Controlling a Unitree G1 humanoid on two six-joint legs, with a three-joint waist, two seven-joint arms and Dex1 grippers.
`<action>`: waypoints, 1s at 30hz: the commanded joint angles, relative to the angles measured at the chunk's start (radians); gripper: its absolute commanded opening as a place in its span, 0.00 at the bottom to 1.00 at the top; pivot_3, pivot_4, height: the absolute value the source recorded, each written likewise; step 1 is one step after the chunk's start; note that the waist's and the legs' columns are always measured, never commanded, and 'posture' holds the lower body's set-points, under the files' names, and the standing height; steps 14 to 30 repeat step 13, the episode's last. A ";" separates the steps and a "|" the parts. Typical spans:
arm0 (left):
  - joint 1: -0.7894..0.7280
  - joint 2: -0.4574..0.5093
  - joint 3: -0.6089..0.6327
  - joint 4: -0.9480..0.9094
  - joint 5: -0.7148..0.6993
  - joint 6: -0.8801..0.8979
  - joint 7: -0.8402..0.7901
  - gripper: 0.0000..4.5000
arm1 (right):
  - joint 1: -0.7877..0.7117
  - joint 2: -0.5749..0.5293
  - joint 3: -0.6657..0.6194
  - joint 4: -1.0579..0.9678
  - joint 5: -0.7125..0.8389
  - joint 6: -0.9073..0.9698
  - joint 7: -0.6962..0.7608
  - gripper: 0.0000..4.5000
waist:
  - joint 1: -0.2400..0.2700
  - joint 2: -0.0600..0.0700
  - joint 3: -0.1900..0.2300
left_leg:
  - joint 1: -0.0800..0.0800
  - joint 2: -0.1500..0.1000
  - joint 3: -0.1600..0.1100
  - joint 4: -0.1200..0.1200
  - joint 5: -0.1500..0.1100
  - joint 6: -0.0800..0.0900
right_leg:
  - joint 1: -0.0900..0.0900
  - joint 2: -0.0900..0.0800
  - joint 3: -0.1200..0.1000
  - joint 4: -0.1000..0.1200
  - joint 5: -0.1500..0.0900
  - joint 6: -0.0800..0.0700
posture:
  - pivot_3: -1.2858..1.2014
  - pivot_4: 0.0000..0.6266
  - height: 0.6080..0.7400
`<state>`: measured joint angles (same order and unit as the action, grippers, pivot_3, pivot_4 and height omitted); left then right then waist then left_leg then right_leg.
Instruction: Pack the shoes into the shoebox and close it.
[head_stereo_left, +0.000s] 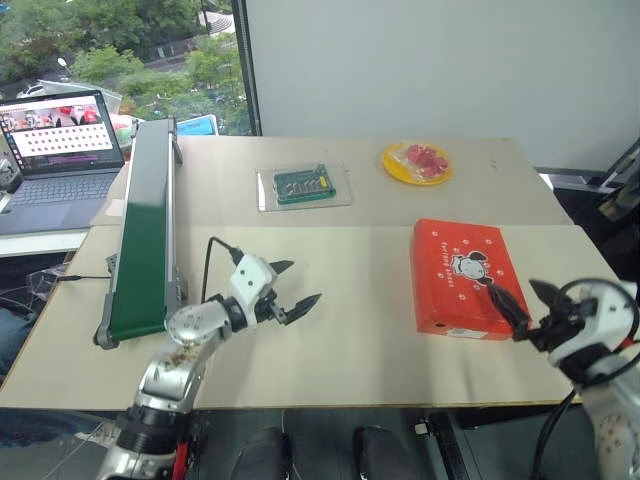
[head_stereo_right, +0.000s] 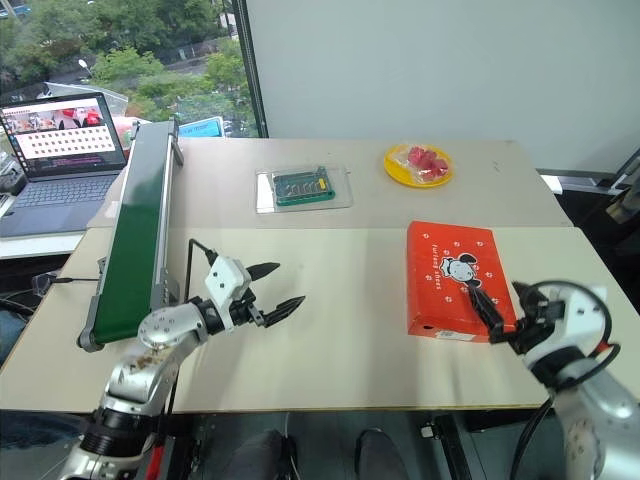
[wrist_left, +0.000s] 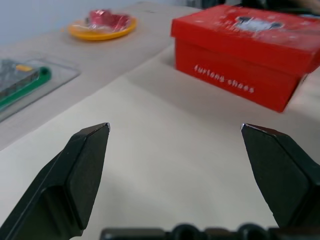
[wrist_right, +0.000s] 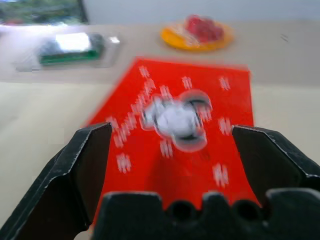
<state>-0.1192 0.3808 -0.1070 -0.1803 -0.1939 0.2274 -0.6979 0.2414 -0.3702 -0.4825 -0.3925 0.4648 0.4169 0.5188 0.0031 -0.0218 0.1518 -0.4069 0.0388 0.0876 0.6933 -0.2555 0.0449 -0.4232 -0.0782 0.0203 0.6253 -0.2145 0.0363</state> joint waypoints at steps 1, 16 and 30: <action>0.047 0.012 -0.003 0.006 -0.002 -0.075 -0.027 1.00 | 0.035 0.004 0.048 -0.026 -0.032 -0.074 0.015 1.00 | -0.004 0.000 0.000 | 0.000 0.000 0.000 0.000 0.000 0.000 | 0.000 0.000 0.000 0.001 0.000 0.000 | 0.52 0.24 1.00; 0.071 -0.015 -0.010 0.073 0.024 -0.159 0.009 1.00 | 0.094 0.045 0.123 0.017 -0.086 -0.184 -0.023 1.00 | -0.006 0.000 -0.002 | 0.002 0.005 0.002 0.001 0.000 0.000 | 0.001 0.001 0.000 0.001 -0.002 -0.003 | 0.52 0.24 1.00; 0.071 -0.015 -0.010 0.073 0.024 -0.159 0.009 1.00 | 0.094 0.045 0.123 0.017 -0.086 -0.184 -0.023 1.00 | -0.006 0.000 -0.002 | 0.002 0.005 0.002 0.001 0.000 0.000 | 0.001 0.001 0.000 0.001 -0.002 -0.003 | 0.52 0.24 1.00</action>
